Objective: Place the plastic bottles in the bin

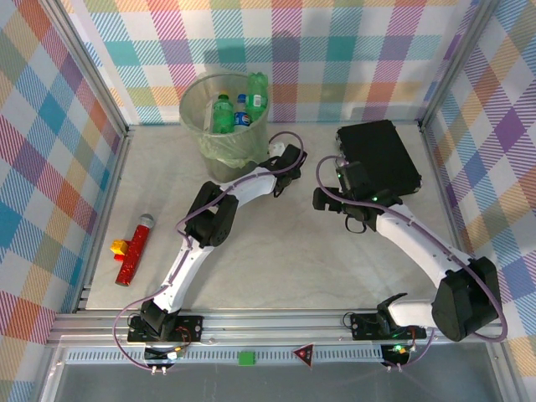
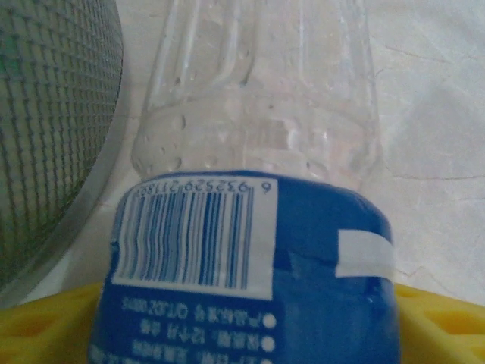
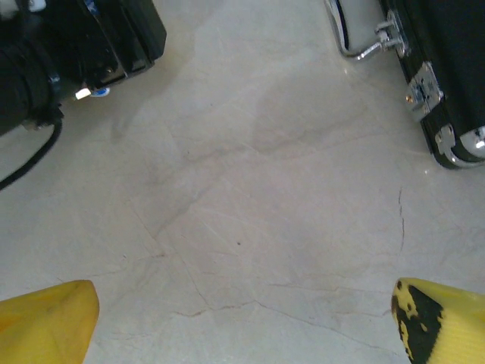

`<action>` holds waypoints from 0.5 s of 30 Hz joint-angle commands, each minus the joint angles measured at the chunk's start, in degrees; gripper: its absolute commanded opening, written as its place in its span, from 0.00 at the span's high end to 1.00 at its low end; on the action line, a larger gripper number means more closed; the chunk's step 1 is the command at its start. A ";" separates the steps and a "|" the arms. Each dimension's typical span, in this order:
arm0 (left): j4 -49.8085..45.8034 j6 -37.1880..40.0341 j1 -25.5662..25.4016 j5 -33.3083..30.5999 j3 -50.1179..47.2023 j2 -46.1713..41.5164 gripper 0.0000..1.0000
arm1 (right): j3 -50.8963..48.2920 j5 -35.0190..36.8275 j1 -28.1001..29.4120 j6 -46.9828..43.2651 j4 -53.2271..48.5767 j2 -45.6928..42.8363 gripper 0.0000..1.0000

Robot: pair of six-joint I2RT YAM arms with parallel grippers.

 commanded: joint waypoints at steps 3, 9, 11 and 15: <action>-0.80 -0.66 0.58 3.55 1.29 1.83 0.43 | 1.36 -0.24 -0.29 0.38 -0.33 0.56 0.01; 5.26 1.61 0.59 7.25 -3.71 -1.29 0.50 | 1.01 -1.71 -0.29 1.54 1.17 1.08 0.01; 9.01 2.13 0.58 9.36 -8.11 -4.18 0.50 | 2.10 -1.90 -0.31 1.58 1.09 2.10 0.01; 17.94 3.44 0.49 16.10 -19.33 -12.33 0.50 | 5.30 -2.14 -0.28 1.58 1.22 4.60 0.01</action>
